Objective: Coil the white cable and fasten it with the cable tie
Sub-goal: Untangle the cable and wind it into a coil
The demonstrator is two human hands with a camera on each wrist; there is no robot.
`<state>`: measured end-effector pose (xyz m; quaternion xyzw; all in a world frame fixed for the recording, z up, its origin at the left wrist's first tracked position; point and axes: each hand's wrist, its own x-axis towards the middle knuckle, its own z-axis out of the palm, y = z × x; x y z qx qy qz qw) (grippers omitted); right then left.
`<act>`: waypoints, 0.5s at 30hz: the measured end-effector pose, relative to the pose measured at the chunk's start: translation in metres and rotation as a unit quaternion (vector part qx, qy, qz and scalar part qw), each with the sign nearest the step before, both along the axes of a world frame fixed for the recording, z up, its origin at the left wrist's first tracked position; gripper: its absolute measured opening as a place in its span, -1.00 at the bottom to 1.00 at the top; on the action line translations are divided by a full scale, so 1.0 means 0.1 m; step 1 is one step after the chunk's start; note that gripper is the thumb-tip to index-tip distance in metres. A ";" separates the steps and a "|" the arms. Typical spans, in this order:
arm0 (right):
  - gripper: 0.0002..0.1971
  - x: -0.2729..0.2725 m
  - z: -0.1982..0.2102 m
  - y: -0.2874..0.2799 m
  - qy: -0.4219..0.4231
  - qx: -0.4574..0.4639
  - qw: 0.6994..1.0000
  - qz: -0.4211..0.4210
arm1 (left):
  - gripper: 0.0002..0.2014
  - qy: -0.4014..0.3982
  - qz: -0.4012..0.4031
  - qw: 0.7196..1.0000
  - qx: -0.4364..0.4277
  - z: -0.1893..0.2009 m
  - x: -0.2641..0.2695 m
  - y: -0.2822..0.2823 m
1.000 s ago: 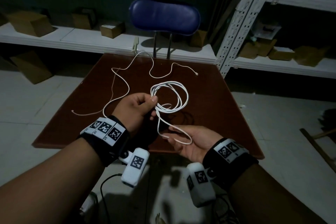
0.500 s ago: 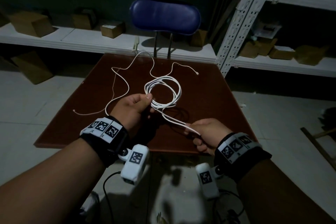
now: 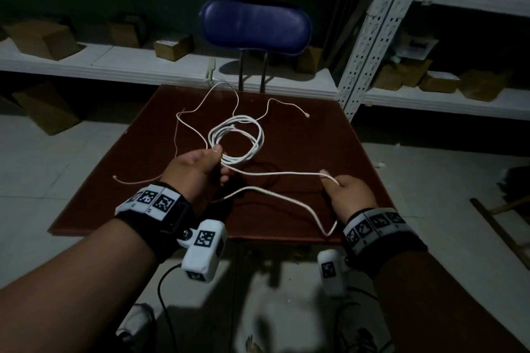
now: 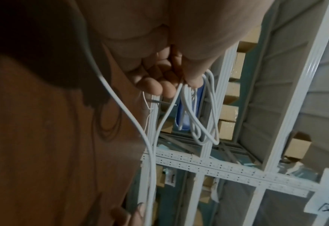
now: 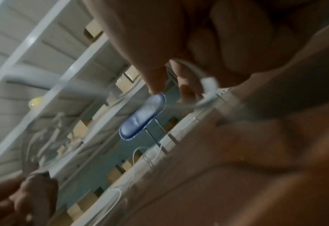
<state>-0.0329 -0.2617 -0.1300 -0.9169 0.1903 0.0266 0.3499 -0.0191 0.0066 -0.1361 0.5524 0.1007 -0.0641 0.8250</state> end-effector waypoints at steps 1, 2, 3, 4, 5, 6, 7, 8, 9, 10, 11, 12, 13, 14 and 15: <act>-0.53 0.00 0.00 -0.01 -0.022 0.022 0.999 -0.009 | -0.76 0.000 0.001 1.000 0.022 -0.03 0.01 0.00; -0.60 0.00 0.01 -0.02 -0.037 0.050 0.998 -0.017 | -0.75 0.002 0.004 0.999 0.042 -0.05 0.01 0.01; -0.65 -0.01 0.03 -0.04 -0.043 0.088 0.995 -0.027 | -0.75 0.002 0.007 0.998 0.064 -0.06 0.02 0.01; -0.69 -0.01 0.05 -0.05 -0.039 0.132 0.990 -0.037 | -0.75 0.001 0.009 0.997 0.082 -0.07 0.02 0.01; -0.71 -0.02 0.08 -0.06 -0.030 0.165 0.985 -0.044 | -0.75 0.000 0.010 0.995 0.096 -0.07 0.03 0.02; -0.72 -0.03 0.10 -0.07 -0.027 0.174 0.983 -0.046 | -0.74 -0.001 0.010 0.995 0.104 -0.08 0.03 0.02; -0.71 -0.03 0.11 -0.09 -0.036 0.156 0.986 -0.045 | -0.74 -0.002 0.006 0.994 0.105 -0.08 0.02 0.03; -0.69 -0.02 0.12 -0.10 -0.048 0.126 0.990 -0.047 | -0.73 -0.005 0.003 0.995 0.104 -0.08 0.02 0.03; -0.66 -0.02 0.13 -0.10 -0.057 0.096 0.993 -0.050 | -0.72 -0.008 0.002 0.994 0.106 -0.07 0.00 0.02; -0.63 -0.03 0.16 -0.08 -0.054 0.074 0.995 -0.047 | -0.71 -0.010 0.004 0.994 0.113 -0.05 -0.01 0.02; -0.59 -0.04 0.18 -0.05 -0.044 0.056 0.997 -0.034 | -0.70 -0.009 0.011 0.992 0.122 -0.02 -0.02 0.01; -0.54 -0.04 0.19 -0.02 -0.032 0.041 0.999 -0.014 | -0.68 -0.008 0.024 0.990 0.135 0.00 -0.03 0.01; -0.51 -0.05 0.19 0.01 -0.029 0.027 0.999 0.007 | -0.65 -0.008 0.040 0.987 0.156 0.02 -0.03 0.01; -0.53 -0.07 0.19 0.05 -0.048 0.022 0.998 0.026 | -0.61 -0.012 0.055 0.982 0.181 0.03 -0.03 0.01; -0.59 -0.09 0.19 0.09 -0.084 0.030 0.995 0.041 | -0.59 -0.020 0.062 0.976 0.206 0.04 -0.03 0.01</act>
